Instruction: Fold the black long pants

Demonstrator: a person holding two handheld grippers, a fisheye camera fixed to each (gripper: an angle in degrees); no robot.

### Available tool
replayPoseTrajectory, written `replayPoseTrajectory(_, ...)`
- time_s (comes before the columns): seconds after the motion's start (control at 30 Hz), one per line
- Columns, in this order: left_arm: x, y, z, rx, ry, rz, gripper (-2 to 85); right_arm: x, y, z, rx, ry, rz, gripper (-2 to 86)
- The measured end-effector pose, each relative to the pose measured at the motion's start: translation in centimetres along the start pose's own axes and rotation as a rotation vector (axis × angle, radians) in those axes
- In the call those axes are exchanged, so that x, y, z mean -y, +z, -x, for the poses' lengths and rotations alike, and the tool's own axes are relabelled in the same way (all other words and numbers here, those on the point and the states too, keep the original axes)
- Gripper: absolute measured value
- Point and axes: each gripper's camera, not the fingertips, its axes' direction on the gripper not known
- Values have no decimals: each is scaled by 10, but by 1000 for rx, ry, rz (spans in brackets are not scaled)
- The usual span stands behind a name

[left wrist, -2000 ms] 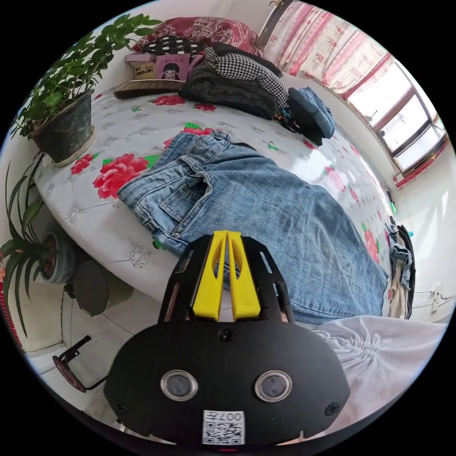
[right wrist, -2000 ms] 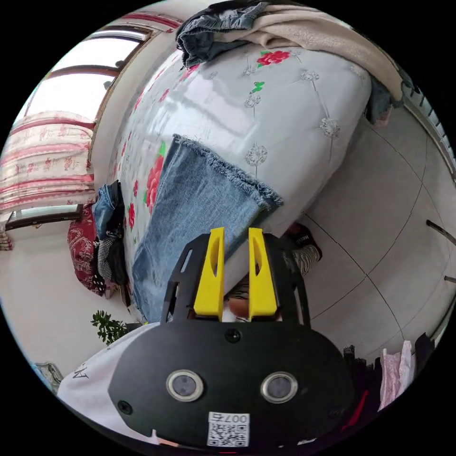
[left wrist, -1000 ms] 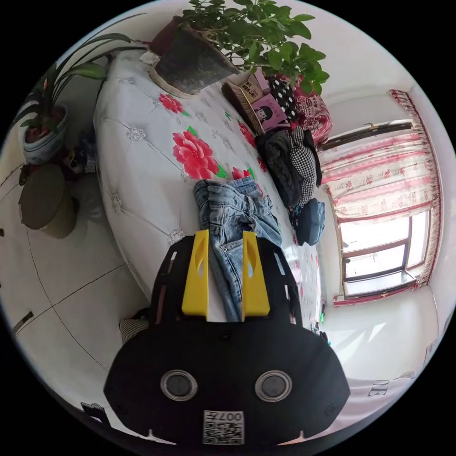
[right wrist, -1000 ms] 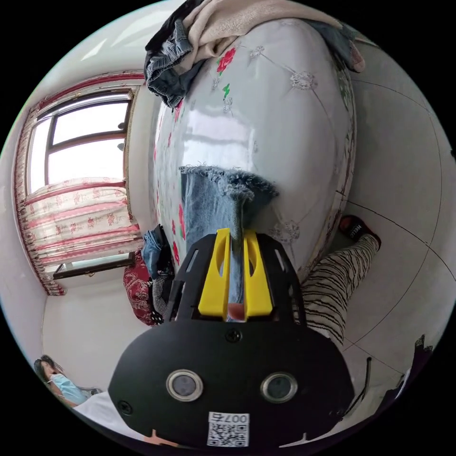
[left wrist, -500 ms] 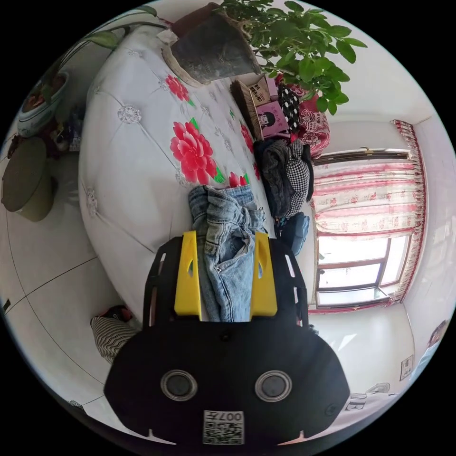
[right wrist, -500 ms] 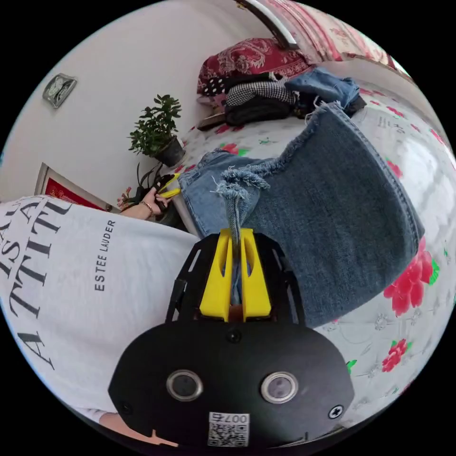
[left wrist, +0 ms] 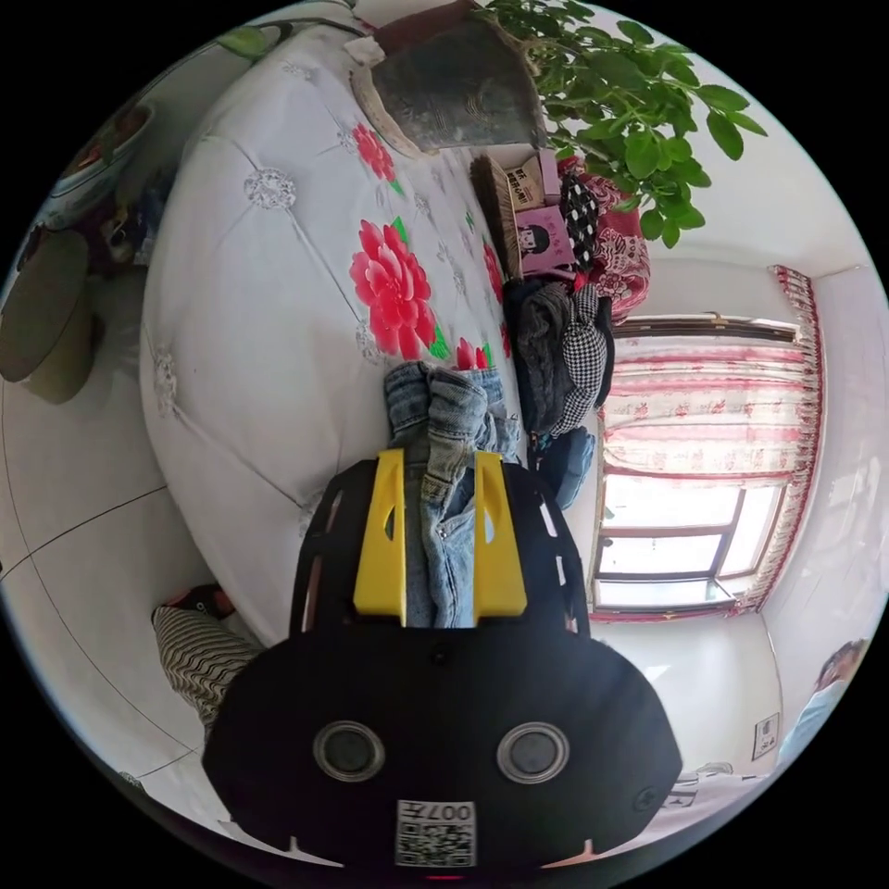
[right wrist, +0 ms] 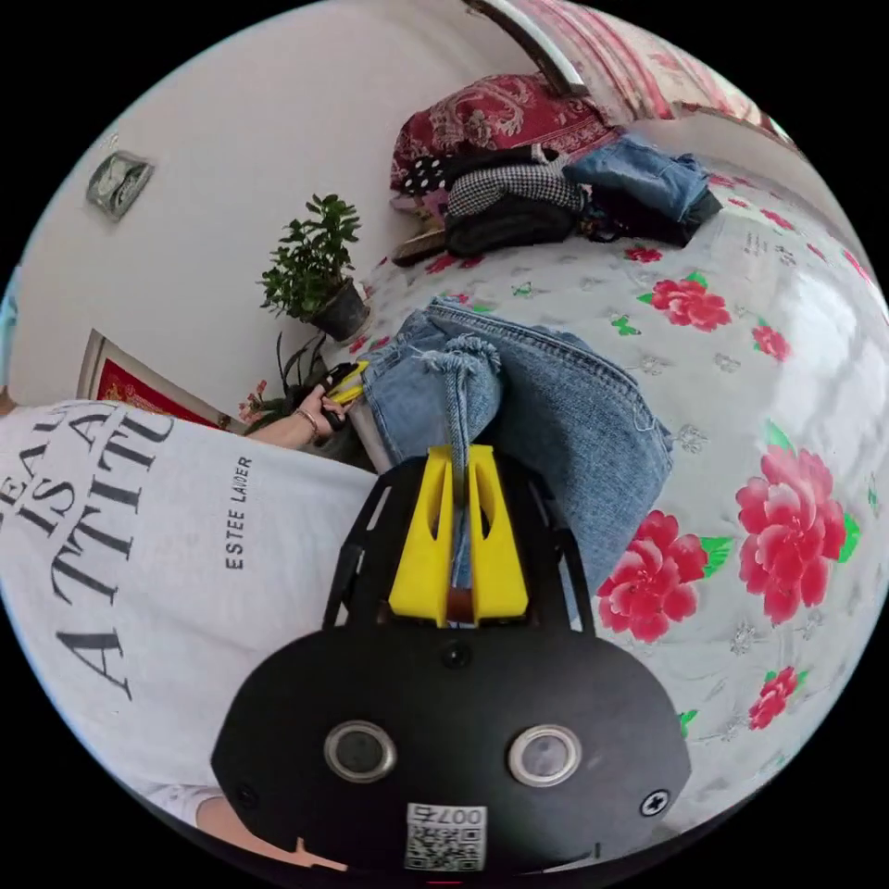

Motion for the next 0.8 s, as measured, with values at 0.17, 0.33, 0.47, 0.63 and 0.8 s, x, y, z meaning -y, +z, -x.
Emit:
replayPoseTrajectory(0.17,-11,-8,-59,51,241,1,67,-211,-157,-124,81,568,-633,2)
replayPoseTrajectory(0.33,-53,51,-175,55,702,258,109,-434,-159,-185,6,1163,-842,1)
replayPoseTrajectory(0.47,-138,161,-267,-106,1002,649,100,-484,-140,-196,107,1181,-994,2)
replayPoseTrajectory(0.63,-289,281,-345,-252,1260,1037,105,-505,-141,-212,152,1135,-1024,2)
replayPoseTrajectory(0.8,-416,373,-374,-148,1331,1184,111,-512,-142,-219,210,1117,-1059,2)
